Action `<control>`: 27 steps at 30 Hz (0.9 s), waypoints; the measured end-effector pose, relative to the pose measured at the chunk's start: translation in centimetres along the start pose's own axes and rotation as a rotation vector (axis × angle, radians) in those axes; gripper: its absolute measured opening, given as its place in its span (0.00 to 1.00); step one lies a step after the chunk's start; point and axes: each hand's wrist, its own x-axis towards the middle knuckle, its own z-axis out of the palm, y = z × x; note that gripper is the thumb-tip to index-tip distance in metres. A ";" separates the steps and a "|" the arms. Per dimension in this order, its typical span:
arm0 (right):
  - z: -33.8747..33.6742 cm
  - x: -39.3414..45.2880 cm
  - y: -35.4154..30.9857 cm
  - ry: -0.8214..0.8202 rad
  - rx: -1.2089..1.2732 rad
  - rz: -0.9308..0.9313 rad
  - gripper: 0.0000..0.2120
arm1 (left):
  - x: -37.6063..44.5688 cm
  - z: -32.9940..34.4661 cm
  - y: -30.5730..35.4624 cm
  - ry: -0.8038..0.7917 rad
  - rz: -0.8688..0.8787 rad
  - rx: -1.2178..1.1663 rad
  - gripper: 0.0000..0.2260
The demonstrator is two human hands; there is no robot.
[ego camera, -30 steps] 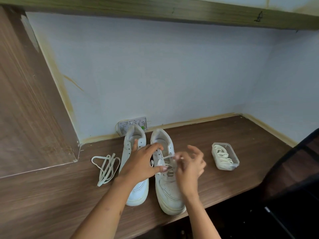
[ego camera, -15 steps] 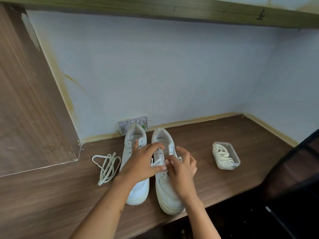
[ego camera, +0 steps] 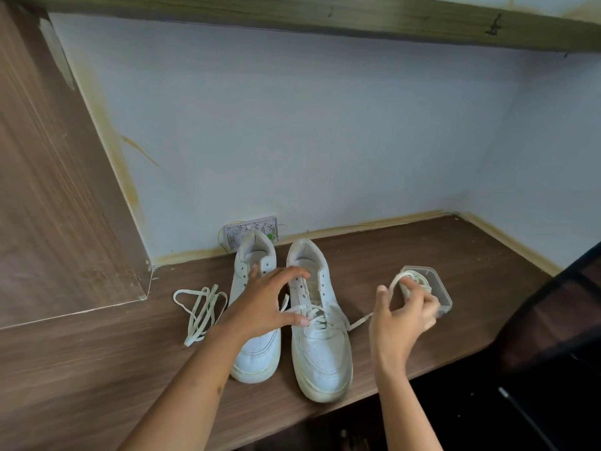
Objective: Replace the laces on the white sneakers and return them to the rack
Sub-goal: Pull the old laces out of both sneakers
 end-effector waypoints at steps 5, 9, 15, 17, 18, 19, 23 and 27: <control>0.7 -1.0 -0.5 -0.080 -0.157 -0.190 0.02 | 0.0 0.2 -0.1 0.014 -0.017 0.028 0.33; 1.2 -1.7 -0.8 -0.312 -0.286 -0.390 0.09 | 0.0 0.3 0.3 0.057 -0.029 0.069 0.33; 2.0 -2.9 0.2 -0.653 -0.373 -0.364 0.06 | 0.0 0.5 0.4 0.070 -0.011 0.086 0.33; 2.2 -2.8 0.0 -0.621 -0.286 -0.229 0.05 | -0.2 0.4 0.7 0.066 -0.023 0.070 0.32; 2.1 -2.6 -0.1 -0.587 -0.210 -0.131 0.06 | -0.2 0.3 0.8 0.063 -0.031 0.058 0.32; 2.0 -2.5 -0.2 -0.529 -0.119 -0.015 0.08 | -0.4 0.1 0.9 0.059 -0.032 0.049 0.31; 1.2 -2.1 -0.8 -0.339 0.035 0.166 0.06 | -0.6 -0.2 1.2 0.066 0.000 0.104 0.29; 1.1 -2.1 -0.8 -0.469 -0.243 -0.342 0.12 | -0.6 -0.3 1.1 0.066 0.001 0.087 0.29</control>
